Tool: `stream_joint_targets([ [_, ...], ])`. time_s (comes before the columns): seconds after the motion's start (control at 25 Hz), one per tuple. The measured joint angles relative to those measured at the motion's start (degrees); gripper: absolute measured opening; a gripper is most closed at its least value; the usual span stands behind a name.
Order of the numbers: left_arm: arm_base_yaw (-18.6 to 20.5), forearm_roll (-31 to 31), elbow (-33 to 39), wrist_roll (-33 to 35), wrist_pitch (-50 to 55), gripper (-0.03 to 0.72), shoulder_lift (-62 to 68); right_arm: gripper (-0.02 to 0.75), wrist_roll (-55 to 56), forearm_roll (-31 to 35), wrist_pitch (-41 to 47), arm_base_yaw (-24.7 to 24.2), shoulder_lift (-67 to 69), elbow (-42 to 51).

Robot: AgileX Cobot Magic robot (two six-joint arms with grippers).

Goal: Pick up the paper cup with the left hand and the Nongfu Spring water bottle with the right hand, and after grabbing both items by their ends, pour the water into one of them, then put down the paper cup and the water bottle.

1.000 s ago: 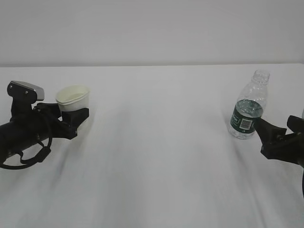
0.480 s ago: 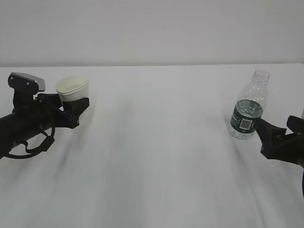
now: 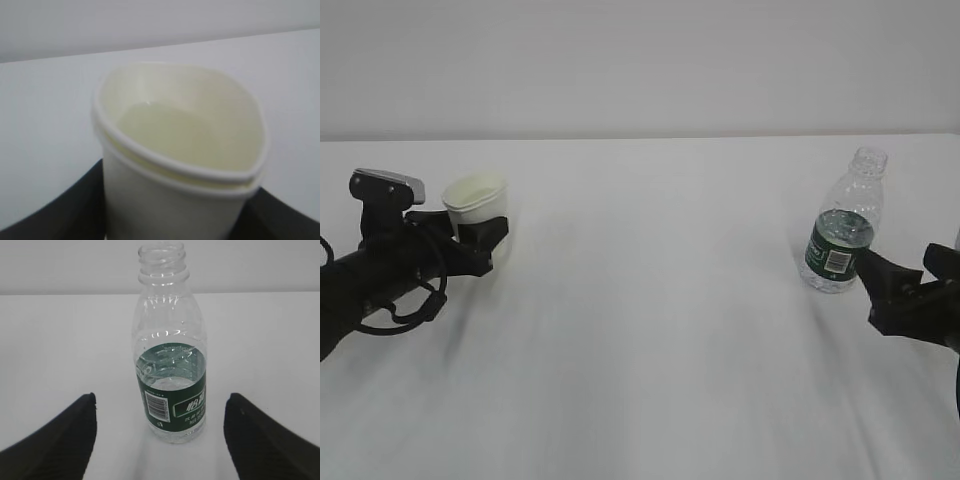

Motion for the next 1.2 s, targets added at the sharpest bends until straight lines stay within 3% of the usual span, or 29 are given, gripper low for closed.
stream_joint_targets([
  [0.72,0.00,-0.50,-0.37,0.00,-1.52,0.438,3.29,0.593,0.09,-0.09,0.00,0.00,0.00,0.00],
  [1.2,0.00,1.87,-0.37,0.12,-1.26,0.594,3.54,0.593,0.09,-0.09,0.00,0.00,0.00,0.00],
])
